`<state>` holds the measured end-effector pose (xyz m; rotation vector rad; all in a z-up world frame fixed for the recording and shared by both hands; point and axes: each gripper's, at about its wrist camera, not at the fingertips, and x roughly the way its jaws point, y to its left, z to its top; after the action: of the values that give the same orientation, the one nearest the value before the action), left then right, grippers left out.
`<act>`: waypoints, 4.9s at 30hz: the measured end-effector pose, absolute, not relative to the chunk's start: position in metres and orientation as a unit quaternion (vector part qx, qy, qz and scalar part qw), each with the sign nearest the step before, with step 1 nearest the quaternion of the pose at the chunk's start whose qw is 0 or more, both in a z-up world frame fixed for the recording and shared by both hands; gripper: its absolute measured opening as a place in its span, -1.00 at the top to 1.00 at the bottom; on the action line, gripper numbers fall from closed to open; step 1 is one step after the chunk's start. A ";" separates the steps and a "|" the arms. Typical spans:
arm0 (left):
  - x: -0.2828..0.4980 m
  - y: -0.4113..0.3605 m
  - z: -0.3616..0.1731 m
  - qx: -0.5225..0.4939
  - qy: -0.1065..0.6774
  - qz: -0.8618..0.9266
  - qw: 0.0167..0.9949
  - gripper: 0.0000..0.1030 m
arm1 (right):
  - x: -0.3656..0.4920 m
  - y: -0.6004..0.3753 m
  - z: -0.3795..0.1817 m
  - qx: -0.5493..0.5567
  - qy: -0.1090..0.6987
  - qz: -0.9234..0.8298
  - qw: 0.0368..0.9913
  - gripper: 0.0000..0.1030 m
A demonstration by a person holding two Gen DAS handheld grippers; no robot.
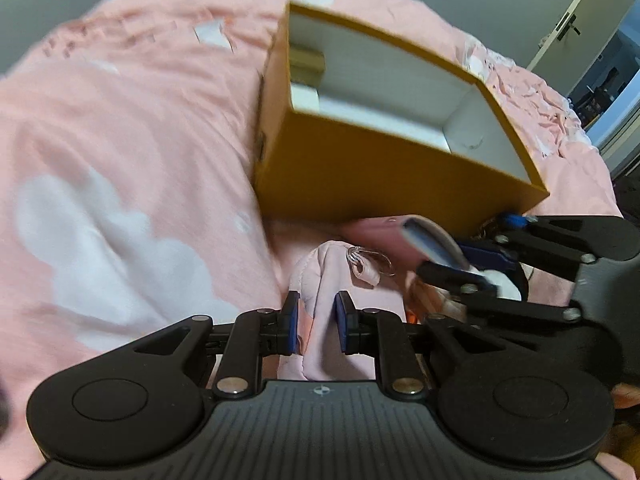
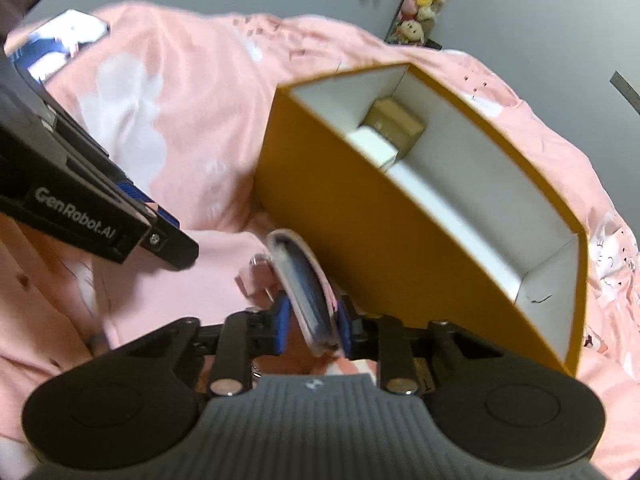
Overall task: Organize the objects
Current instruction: 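Grasp the pink wallet with the right gripper while the left gripper reaches the pink backpack, then grasp the small pink backpack with the left gripper while the right gripper holds the wallet, then lift and carry the pink backpack and pink wallet over the orange box with both grippers, then lower the backpack and wallet into the orange box, opening both grippers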
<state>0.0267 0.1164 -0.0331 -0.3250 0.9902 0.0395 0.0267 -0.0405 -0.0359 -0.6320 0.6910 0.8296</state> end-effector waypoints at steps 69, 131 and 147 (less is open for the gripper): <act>0.032 0.111 -0.064 -0.239 0.519 -0.062 0.818 -0.17 | 0.051 -0.115 -0.066 0.000 0.534 0.319 0.783 0.18; 0.013 0.129 -0.022 -0.258 0.414 -0.034 0.872 0.60 | 0.064 -0.135 -0.009 0.076 0.453 0.334 0.823 0.73; 0.111 0.098 0.056 -0.186 0.338 -0.077 0.920 0.60 | 0.164 -0.154 0.098 -0.045 0.384 0.304 0.871 0.75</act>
<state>0.1115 0.0976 0.0556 -0.3814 0.6940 -0.1585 0.1639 -0.1541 0.0977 -0.0936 0.8033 0.6349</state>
